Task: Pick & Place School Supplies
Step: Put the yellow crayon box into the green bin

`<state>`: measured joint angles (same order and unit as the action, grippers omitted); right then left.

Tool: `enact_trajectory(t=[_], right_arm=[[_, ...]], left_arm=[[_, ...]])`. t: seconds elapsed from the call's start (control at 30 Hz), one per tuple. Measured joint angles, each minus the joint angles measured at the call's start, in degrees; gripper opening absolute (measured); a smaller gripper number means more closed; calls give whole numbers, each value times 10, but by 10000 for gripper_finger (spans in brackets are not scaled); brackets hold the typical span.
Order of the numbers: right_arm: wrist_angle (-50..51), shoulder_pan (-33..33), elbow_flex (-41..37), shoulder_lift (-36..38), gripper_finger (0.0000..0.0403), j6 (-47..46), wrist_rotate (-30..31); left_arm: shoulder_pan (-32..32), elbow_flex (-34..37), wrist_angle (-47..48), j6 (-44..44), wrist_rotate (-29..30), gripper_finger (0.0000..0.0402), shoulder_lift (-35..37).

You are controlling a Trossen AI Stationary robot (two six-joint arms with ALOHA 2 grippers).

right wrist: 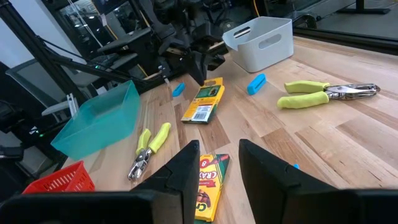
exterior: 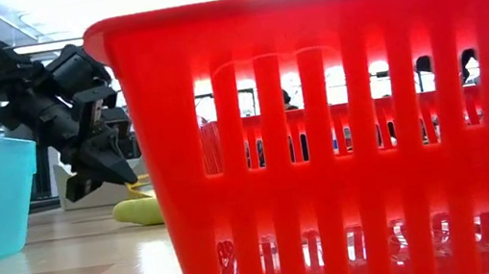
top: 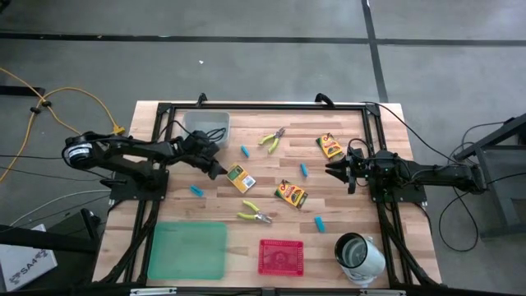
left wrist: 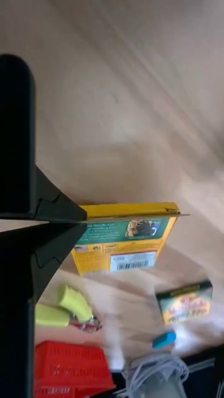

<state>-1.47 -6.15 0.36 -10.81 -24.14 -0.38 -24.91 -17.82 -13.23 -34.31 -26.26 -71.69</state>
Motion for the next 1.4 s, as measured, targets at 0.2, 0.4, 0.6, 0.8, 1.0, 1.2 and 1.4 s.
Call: enact_trajectory(t=[0.2,0.4,0.6,0.8,1.0,1.2,1.4], right_arm=[[0,0,0,0,104,0,0],[0,0,0,0,104,0,0],[0,0,0,0,104,0,0],[0,0,0,0,104,0,0],[0,0,0,0,104,0,0],[0,0,0,0,104,0,0],[0,0,0,0,104,0,0]], left_arm=[[29,0,0,-6,18,0,51],[54,0,43,-12,47,0,123],[88,0,80,-17,71,0,208],[126,-1,106,-27,86,0,290],[174,-2,122,-33,86,0,351],[231,-15,144,-39,76,0,391],[301,-56,213,-50,75,0,414]])
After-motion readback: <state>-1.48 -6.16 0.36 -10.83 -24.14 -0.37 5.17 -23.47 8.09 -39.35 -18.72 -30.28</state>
